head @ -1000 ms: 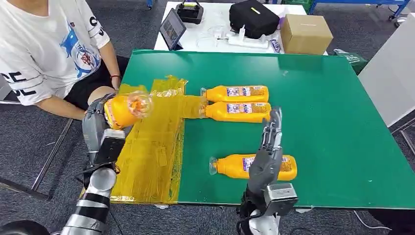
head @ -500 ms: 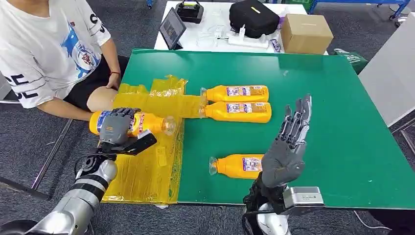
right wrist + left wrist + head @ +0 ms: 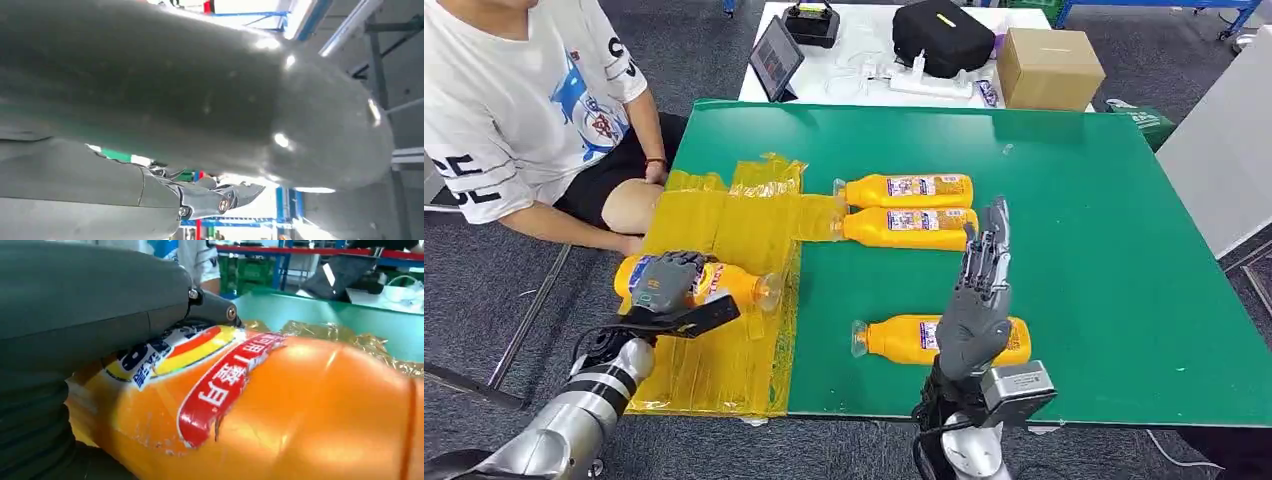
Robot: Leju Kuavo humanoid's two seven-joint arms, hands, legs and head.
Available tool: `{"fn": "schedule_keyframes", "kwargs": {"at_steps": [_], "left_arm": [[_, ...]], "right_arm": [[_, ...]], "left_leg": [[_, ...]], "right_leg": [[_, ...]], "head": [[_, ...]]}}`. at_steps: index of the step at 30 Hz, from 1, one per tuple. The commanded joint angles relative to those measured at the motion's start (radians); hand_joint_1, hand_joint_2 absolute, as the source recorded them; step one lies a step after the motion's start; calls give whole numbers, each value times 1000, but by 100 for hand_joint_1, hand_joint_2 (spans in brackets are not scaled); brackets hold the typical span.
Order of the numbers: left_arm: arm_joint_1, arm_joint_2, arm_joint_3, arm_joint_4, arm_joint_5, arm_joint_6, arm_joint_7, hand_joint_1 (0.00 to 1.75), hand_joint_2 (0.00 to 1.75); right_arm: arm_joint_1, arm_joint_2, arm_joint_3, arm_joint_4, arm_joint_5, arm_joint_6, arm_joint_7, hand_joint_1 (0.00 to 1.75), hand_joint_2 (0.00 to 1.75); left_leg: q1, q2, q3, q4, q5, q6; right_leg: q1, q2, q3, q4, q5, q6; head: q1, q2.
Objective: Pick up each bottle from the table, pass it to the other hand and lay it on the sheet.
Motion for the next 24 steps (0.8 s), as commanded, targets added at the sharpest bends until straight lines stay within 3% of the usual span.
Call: {"fn": "schedule_keyframes", "kwargs": {"at_steps": [1,5,13,19,21,24], "left_arm": [[39,-7,38,21,123,-136,-71,0,0],[59,0,43,-26,183,-238,-100,0,0],[74,-4,44,-63,214,-269,-109,0,0],[101,-3,43,-117,308,-390,-132,0,0],[119,-20,83,-154,392,-413,-144,0,0],[174,-132,229,-329,628,-293,-206,0,0]], "right_arm": [[-30,25,-64,137,-1,35,2,0,0],[-36,33,-78,167,-6,57,2,0,0],[-38,38,-85,182,-6,66,2,0,0],[-43,44,-98,209,-8,80,2,0,0],[-44,46,-100,218,-3,81,2,0,0],[-55,24,-76,280,98,84,28,0,0]], "left_leg": [[0,2,6,-2,-1,-1],[0,1,4,-1,-1,-1],[0,-1,5,-1,0,0],[0,-1,5,-1,0,-1],[0,0,7,-1,0,-1],[0,0,7,-1,-1,-1]], "right_leg": [[1,1,6,-2,-1,-1],[1,1,4,-1,0,-1],[0,-1,6,-1,0,-1],[0,-2,6,-1,-1,-1],[0,-1,7,-1,-1,-1],[1,-1,7,-1,-1,-2]], "head": [[0,0],[0,0],[0,0],[0,0],[0,0],[0,0]]}}
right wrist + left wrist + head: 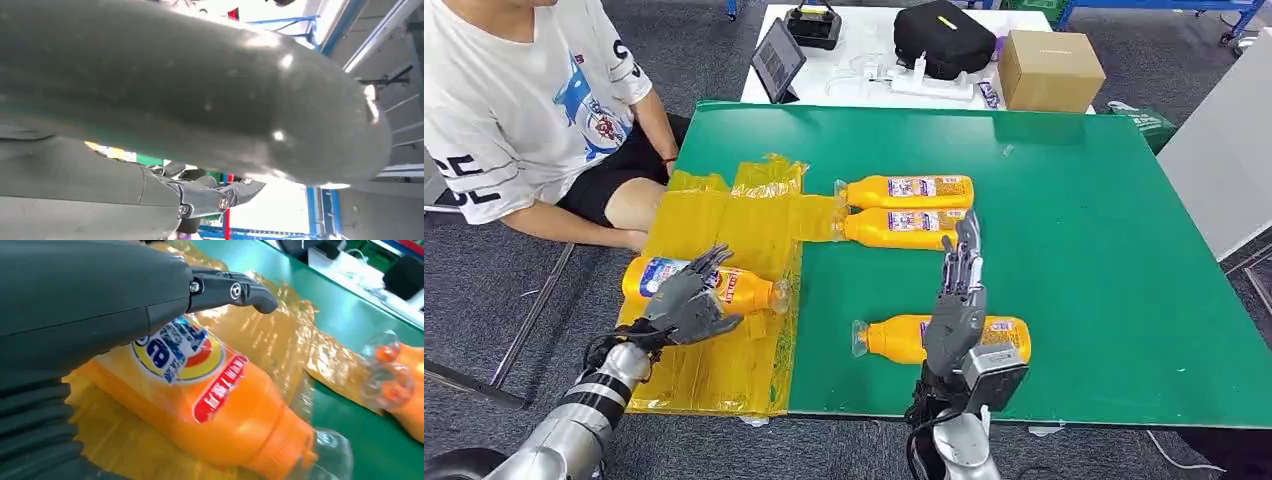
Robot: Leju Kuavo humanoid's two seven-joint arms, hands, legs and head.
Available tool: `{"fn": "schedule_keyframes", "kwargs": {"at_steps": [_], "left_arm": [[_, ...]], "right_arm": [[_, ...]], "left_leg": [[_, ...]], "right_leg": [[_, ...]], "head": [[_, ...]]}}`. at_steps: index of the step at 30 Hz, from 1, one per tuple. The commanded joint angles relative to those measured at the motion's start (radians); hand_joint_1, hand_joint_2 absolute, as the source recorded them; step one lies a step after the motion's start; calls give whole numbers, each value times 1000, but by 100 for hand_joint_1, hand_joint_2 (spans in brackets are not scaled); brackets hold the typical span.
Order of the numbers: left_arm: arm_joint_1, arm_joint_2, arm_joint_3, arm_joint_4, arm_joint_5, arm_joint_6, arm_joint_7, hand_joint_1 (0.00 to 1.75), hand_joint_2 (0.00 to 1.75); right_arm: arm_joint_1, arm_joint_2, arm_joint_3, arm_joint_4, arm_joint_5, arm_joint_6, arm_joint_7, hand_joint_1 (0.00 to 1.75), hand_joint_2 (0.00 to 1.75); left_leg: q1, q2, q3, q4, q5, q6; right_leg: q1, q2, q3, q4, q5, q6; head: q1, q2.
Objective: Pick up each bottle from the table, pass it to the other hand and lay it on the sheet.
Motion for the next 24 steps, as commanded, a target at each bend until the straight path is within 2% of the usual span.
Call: {"fn": "schedule_keyframes", "kwargs": {"at_steps": [1,2,3,4,5,6,8,11,14,16,18,21,23,24], "left_arm": [[116,-139,179,-257,323,86,-38,0,0],[138,-186,225,-349,376,237,-94,0,0],[154,-203,222,-409,379,340,-126,0,175],[175,-226,228,-506,406,449,-155,0,175],[197,-226,210,-590,420,498,-158,0,175],[215,-221,196,-631,427,518,-158,0,175],[269,-226,185,-706,437,564,-158,0,175],[280,-225,182,-713,439,566,-158,0,175],[280,-212,163,-709,459,585,-158,0,175],[330,-213,151,-729,482,592,-158,0,175],[374,-224,152,-738,513,557,-158,0,175],[426,-246,150,-727,506,518,-158,0,175],[427,-251,151,-703,507,503,-158,0,175],[419,-253,151,-679,502,492,-156,0,175]], "right_arm": [[-48,-14,-16,155,103,9,28,0,0],[-55,-44,7,176,204,-4,88,0,175],[-60,-66,22,186,273,-3,141,0,175],[-67,-101,30,210,360,-1,207,0,175],[-82,-148,50,241,458,21,292,0,175],[-87,-169,43,249,489,27,298,0,175],[-89,-235,26,256,585,56,383,0,175],[-86,-243,15,254,583,65,378,0,175],[-77,-236,10,234,610,62,396,0,175],[-58,-296,4,202,670,108,492,0,175],[-35,-360,-10,173,709,144,540,0,175],[38,-408,-71,98,723,171,553,0,175],[45,-420,-79,83,748,181,563,0,175],[39,-427,-75,84,757,203,569,0,175]], "left_leg": [[0,1,3,-1,-1,0],[1,1,1,0,-1,0],[1,1,2,0,-1,0],[1,1,0,1,-1,0],[1,0,-1,0,0,0],[1,1,0,0,-1,1],[1,4,1,0,-2,0],[1,3,4,0,-3,1],[0,2,0,1,-2,0],[0,1,-2,0,-1,0],[0,1,0,-1,-2,0],[-1,-2,0,-1,-1,1],[-1,-2,-1,-1,-1,1],[-1,-2,3,0,-4,1]], "right_leg": [[1,0,3,-2,0,-1],[1,0,1,-1,0,0],[1,-1,2,-2,0,-1],[1,-1,0,-1,0,0],[1,-2,-1,-1,0,0],[2,-1,0,-2,0,0],[2,1,2,-3,0,0],[1,0,5,-3,-1,-1],[1,1,0,-1,-1,-1],[0,1,-2,-1,0,-1],[0,0,0,-2,-1,0],[0,-3,0,-2,-1,0],[-1,-3,-1,-2,-2,0],[0,-4,4,-2,-4,0]], "head": [[0,0],[0,0],[0,0],[0,0],[0,0],[0,0],[0,0],[0,0],[0,0],[0,0],[0,0],[0,0],[0,0],[0,0]]}}
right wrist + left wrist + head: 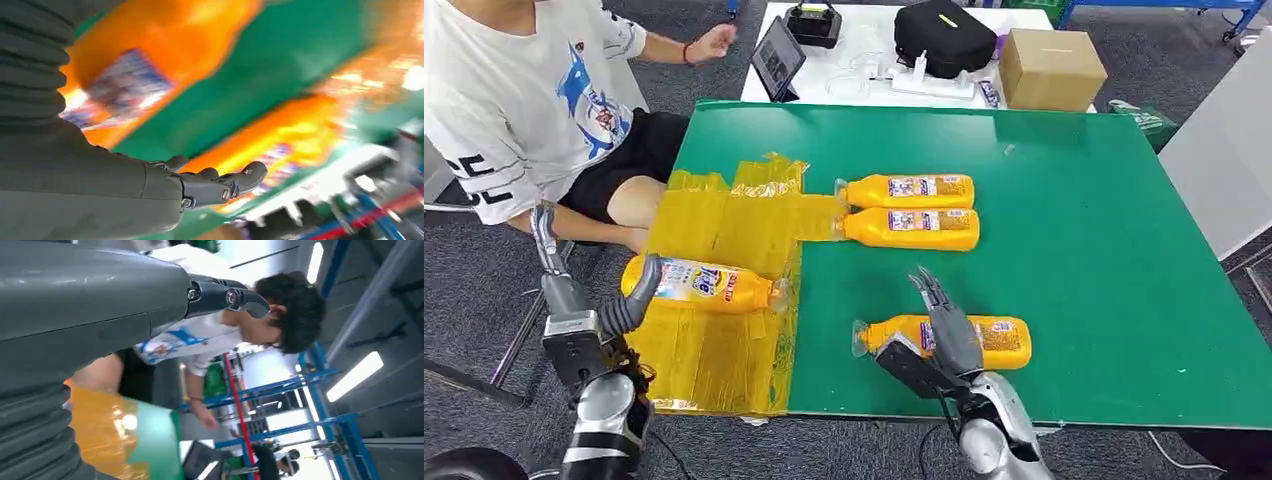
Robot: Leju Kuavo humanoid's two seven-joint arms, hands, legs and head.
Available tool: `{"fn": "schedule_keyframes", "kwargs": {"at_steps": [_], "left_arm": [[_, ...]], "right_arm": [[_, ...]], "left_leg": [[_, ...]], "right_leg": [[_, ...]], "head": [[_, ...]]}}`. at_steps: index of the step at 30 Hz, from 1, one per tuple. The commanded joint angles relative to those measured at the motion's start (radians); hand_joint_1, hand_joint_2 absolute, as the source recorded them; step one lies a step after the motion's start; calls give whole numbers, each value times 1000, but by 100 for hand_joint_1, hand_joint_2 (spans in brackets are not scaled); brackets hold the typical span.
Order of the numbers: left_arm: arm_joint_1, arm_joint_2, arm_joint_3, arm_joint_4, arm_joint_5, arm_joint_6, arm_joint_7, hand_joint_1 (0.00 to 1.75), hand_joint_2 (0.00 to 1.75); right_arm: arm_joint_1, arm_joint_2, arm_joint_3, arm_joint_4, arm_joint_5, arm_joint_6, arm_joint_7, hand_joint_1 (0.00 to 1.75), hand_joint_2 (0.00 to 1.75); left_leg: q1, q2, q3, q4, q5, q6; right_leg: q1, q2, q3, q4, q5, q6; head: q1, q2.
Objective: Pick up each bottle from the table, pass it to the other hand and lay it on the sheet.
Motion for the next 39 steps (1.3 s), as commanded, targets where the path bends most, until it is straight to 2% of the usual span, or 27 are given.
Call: {"fn": "schedule_keyframes", "kwargs": {"at_steps": [1,4,11,14,21,26,31,35,39], "left_arm": [[60,-41,-1,41,0,-52,6,0,175],[37,-40,-1,84,-1,-69,19,0,175],[11,-40,-12,132,-6,-80,20,0,175],[-9,-37,-25,173,-4,-90,23,0,175],[-12,-38,-25,180,0,-94,27,0,175],[-38,-38,-32,241,16,-116,37,0,175],[-56,-37,-40,275,27,-124,37,0,175],[-79,-32,-50,323,43,-133,34,0,175],[-93,-30,-60,349,53,-129,27,0,175]], "right_arm": [[55,-136,-64,-70,48,57,32,0,175],[16,-147,-52,-19,34,108,44,0,175],[-37,-161,-54,76,15,123,44,0,175],[-99,-191,-46,164,8,152,64,0,175],[-112,-194,-43,184,6,158,67,0,175],[-215,-215,-15,317,7,184,77,0,175],[-269,-252,32,401,-16,276,71,0,175],[-303,-348,136,394,-143,447,93,0,175],[-322,-411,201,379,-203,478,122,0,175]], "left_leg": [[-1,-1,2,0,-1,1],[-1,1,1,0,-2,1],[0,2,4,-1,-2,1],[0,2,4,-1,-2,1],[-1,2,3,-1,-2,1],[-1,3,2,0,-1,1],[-1,2,4,-1,-1,1],[-1,0,5,0,-1,2],[-1,-1,7,0,-1,1]], "right_leg": [[0,-2,3,-1,-1,0],[-1,0,1,-1,0,-1],[1,-1,4,-2,0,-1],[0,0,4,-2,0,-1],[0,-1,3,-2,0,-1],[0,1,2,-2,1,0],[0,0,4,-2,1,0],[0,-2,6,-1,1,0],[0,-3,8,-3,1,-1]], "head": [[0,0],[0,0],[0,0],[0,0],[0,0],[-1,0],[0,0],[0,0],[-1,0]]}}
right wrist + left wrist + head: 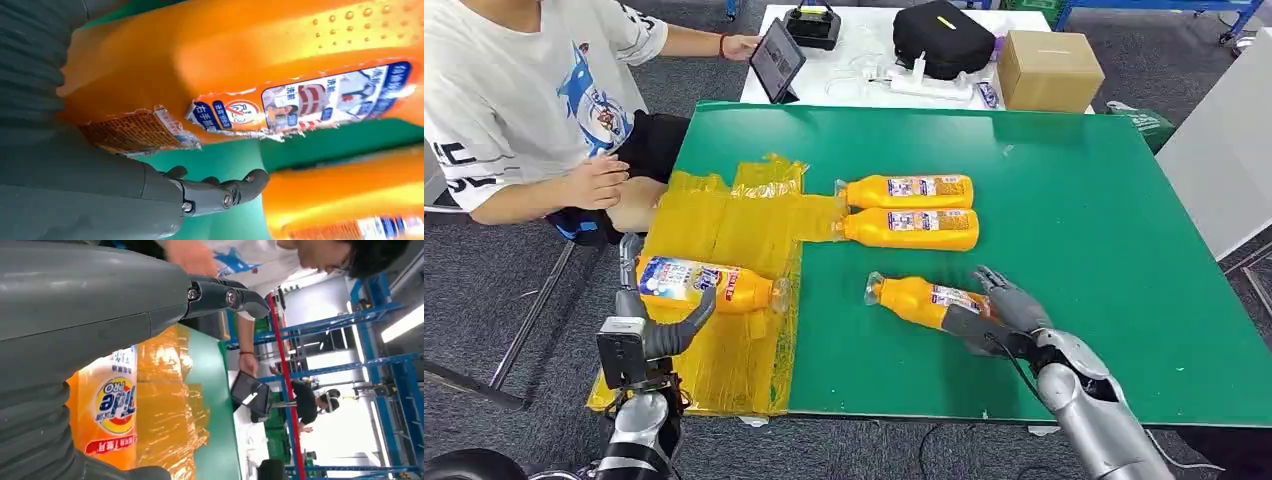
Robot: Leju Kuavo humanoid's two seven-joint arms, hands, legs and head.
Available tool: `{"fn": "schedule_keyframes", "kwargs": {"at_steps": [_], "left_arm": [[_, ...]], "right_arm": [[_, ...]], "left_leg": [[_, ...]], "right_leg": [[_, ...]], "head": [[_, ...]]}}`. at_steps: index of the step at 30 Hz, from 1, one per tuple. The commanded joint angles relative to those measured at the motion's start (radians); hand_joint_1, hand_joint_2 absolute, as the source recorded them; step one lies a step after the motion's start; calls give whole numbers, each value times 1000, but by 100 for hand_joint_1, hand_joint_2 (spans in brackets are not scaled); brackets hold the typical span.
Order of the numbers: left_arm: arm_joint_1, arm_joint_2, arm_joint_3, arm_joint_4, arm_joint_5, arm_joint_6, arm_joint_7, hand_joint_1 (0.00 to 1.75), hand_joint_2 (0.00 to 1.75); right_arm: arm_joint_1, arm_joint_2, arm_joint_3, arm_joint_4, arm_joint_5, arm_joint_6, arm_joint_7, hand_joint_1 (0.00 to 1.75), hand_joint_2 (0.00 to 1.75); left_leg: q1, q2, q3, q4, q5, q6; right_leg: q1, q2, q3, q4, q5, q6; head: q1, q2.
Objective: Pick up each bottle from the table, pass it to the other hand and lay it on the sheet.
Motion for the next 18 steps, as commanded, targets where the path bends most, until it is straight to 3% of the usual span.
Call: {"fn": "schedule_keyframes", "kwargs": {"at_steps": [1,2,3,4,7,18], "left_arm": [[-72,7,-29,151,22,1,-5,0,175],[-75,8,-31,155,26,0,-3,0,175],[-78,7,-31,160,29,-1,-1,0,175],[-80,7,-32,165,31,0,-1,0,175],[-87,6,-36,177,34,-4,0,0,175],[-94,4,-41,195,41,-7,0,0,175]], "right_arm": [[-75,-146,202,114,-122,121,49,2,175],[-83,-166,229,106,-142,141,62,19,175],[-86,-177,244,100,-148,143,65,49,175],[-83,-185,252,91,-170,146,73,126,175],[-78,-197,274,90,-184,157,86,171,175],[-56,-210,290,72,-207,142,86,175,175]], "left_leg": [[0,-2,4,-1,0,0],[0,-2,3,-1,0,0],[0,-3,3,-1,0,0],[0,-2,3,-1,0,0],[1,-2,4,-1,0,-1],[1,-2,5,-1,0,-1]], "right_leg": [[0,-3,5,-2,0,-1],[1,-3,4,-2,0,-1],[1,-4,5,-2,0,-1],[0,-3,4,-1,0,-1],[1,-3,5,-2,0,-1],[2,-3,7,-3,0,-1]], "head": [[0,0],[0,0],[0,0],[-1,0],[0,0],[0,0]]}}
